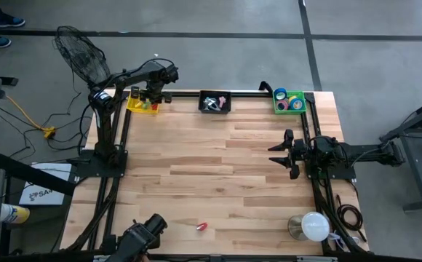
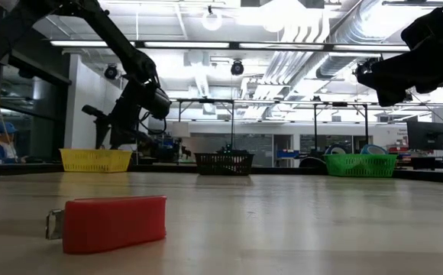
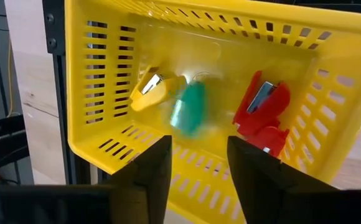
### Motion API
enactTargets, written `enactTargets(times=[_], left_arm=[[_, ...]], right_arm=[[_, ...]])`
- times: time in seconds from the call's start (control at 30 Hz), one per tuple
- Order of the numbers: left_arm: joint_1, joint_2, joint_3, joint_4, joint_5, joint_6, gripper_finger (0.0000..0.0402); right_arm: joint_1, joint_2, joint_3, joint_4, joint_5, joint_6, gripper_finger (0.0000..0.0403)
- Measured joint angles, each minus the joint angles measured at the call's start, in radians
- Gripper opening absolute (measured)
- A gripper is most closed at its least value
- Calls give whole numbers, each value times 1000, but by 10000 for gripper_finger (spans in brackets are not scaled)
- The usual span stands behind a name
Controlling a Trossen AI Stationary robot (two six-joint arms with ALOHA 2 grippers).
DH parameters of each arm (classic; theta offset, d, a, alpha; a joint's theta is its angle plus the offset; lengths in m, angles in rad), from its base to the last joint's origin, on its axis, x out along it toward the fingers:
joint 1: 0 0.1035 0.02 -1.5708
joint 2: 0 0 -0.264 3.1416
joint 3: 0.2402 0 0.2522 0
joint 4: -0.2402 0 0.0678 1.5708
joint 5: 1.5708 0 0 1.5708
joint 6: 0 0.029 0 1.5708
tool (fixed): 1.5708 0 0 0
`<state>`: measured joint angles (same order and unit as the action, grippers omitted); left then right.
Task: Pick and place Stapler, Stapler remover, tape
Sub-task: Put the red stapler into the yellow bin
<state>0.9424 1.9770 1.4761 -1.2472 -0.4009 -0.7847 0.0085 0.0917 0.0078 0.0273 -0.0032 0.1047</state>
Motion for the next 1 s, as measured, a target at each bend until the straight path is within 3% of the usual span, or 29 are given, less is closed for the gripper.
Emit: enactTargets(times=[0.23, 0.6, 1.0], left_arm=[[-6, 0, 0, -4, -2, 6, 170], [-57, -51, 51, -39, -47, 32, 172], [-226, -149, 51, -107, 84, 82, 172]], right_arm=[[0, 0, 0, 0, 0, 0, 165], [0, 0, 0, 0, 0, 0, 165], [0, 0, 0, 0, 0, 0, 165]])
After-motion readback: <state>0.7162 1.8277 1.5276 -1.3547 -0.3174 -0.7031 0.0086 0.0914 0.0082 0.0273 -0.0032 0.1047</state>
